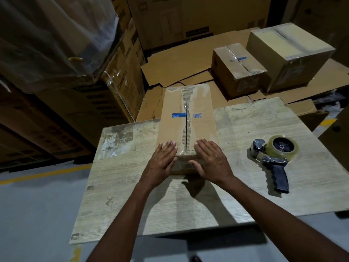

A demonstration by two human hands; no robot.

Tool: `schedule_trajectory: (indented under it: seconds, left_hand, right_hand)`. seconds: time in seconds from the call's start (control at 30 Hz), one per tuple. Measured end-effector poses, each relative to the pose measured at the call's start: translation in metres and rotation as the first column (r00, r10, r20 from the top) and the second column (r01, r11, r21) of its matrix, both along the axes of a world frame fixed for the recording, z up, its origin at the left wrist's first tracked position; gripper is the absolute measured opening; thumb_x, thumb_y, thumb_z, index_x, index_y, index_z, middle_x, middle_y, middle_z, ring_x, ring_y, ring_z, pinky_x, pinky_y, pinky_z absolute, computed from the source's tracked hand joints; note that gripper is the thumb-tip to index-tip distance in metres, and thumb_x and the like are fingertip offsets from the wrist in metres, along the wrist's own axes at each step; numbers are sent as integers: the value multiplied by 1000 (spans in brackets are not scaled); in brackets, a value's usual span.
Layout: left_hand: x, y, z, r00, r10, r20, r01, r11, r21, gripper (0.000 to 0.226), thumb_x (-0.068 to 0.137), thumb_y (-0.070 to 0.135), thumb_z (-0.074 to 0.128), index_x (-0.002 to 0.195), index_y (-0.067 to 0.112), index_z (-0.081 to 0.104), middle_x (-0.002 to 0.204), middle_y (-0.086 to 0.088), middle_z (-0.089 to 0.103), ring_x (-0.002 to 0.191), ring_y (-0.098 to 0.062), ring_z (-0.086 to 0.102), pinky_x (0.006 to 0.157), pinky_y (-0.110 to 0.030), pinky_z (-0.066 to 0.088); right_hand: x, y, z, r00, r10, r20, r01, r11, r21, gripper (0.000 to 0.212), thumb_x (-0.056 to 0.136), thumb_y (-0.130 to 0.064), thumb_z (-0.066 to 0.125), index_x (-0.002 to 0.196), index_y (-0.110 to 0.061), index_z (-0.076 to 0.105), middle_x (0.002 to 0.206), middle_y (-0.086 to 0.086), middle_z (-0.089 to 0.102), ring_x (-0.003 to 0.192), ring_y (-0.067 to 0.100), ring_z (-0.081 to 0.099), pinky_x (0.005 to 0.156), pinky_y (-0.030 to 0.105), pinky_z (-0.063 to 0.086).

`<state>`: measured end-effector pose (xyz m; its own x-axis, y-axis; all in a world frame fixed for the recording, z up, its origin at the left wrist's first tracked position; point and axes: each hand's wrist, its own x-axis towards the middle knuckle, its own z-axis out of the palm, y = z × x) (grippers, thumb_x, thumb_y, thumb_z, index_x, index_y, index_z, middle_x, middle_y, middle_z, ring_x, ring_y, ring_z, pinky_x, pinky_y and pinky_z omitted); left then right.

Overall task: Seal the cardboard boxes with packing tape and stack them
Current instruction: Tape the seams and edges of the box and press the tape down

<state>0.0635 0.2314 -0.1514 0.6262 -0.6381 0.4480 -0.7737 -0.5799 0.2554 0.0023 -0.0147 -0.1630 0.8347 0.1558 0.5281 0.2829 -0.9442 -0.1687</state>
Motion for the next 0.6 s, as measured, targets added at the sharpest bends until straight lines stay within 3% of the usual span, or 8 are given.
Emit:
schedule_trajectory:
  seconds: [0.13, 0.23, 0.4, 0.5, 0.6]
  left_hand:
    - [-6, 18, 4, 982, 118, -149, -133, 986, -95, 51, 109, 34, 41, 153, 8, 42, 163, -6, 34, 155, -13, 22, 127, -45, 18]
    - [-2, 18, 5, 971, 146, -189, -172, 977, -128, 49, 108, 34, 45, 151, 10, 47, 161, -3, 38, 154, -9, 23, 126, -45, 24]
    - [4, 12, -5, 982, 155, -111, -172, 970, -170, 42, 102, 26, 59, 140, 8, 61, 151, -8, 52, 147, -18, 40, 116, -48, 41]
    - [6, 12, -12, 989, 129, -70, -140, 974, -176, 46, 95, 8, 71, 140, 6, 61, 151, -11, 53, 146, -23, 42, 115, -50, 41]
    - [8, 16, -10, 993, 96, -63, -105, 982, -156, 52, 91, 5, 75, 141, 7, 60, 152, -10, 51, 147, -22, 41, 115, -49, 41]
  right_hand:
    - [9, 18, 14, 999, 28, -24, -27, 999, 25, 55, 106, -42, 41, 143, -3, 57, 150, 18, 55, 142, 31, 49, 122, 44, 32]
    - [21, 37, 16, 998, 47, -40, -46, 999, 23, 55, 109, -40, 33, 141, -4, 59, 146, 18, 58, 139, 31, 53, 120, 44, 32]
    - [24, 49, 3, 999, 12, -30, -15, 997, -74, 56, 110, -41, 30, 138, -4, 62, 143, 20, 60, 135, 33, 57, 115, 46, 41]
    - [26, 46, -3, 1000, 12, -14, -14, 991, -135, 60, 113, -42, 24, 139, -2, 60, 143, 22, 59, 135, 34, 57, 115, 46, 44]
    - [26, 41, -4, 998, 56, -8, -57, 979, -195, 56, 111, -42, 35, 142, -1, 56, 146, 23, 57, 138, 34, 54, 117, 46, 42]
